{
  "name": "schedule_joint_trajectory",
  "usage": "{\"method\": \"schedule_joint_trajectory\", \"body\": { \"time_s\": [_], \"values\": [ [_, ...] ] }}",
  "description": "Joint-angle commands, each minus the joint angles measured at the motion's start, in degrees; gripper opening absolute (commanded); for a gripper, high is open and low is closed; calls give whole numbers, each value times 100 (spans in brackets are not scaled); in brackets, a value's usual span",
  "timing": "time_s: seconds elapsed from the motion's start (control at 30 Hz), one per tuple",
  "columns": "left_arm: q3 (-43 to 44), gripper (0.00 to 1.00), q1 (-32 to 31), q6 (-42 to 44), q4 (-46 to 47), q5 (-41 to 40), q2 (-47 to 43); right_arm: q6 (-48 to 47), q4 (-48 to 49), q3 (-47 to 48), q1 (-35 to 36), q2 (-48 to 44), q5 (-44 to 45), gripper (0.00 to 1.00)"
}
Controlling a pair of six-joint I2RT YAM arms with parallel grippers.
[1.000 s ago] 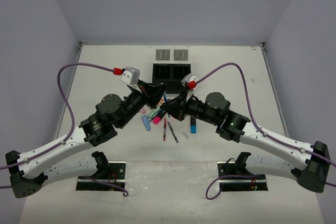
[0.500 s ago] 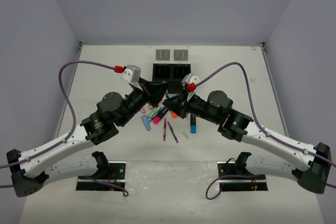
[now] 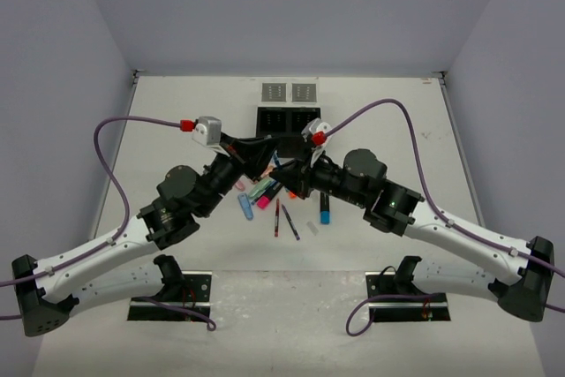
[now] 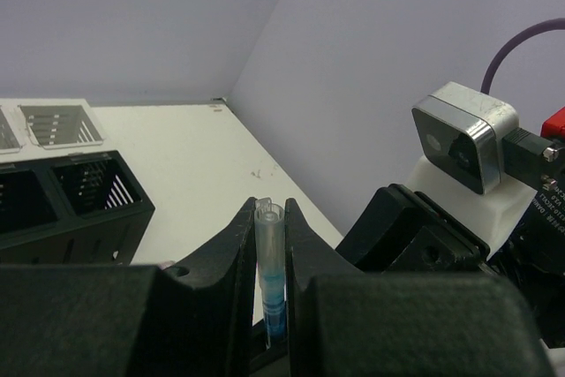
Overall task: Sort the stationery into containers
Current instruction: Close the pen cap on the pen.
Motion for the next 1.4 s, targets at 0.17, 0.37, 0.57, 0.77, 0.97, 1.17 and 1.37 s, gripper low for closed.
{"method": "schedule_joint_trajectory", "body": {
  "time_s": [0.17,0.37,0.57,0.77,0.97,1.17,1.37],
  "values": [
    [-458,0,-217,-153,-1233,588,534,-76,1495,2207,-428,311,361,0],
    [-1004,0,-378,-449,-948,646,362,-190,1073,3210,-615,841,171,0],
    [-513,0,-387,6,-1535,38,-214,21,1986,1400,-606,418,-387,0],
    [115,0,-387,671,-1698,428,-181,153,2431,455,-597,72,-363,0],
    [474,47,-387,894,-2277,383,-65,13,2398,122,-602,-59,-291,0],
    [902,77,-389,1017,-2542,-40,-264,-171,2126,-21,-606,-147,-335,0],
    [1167,74,-387,1005,-2212,-405,-380,-373,1878,-109,-597,-125,-600,0]
  ]
}}
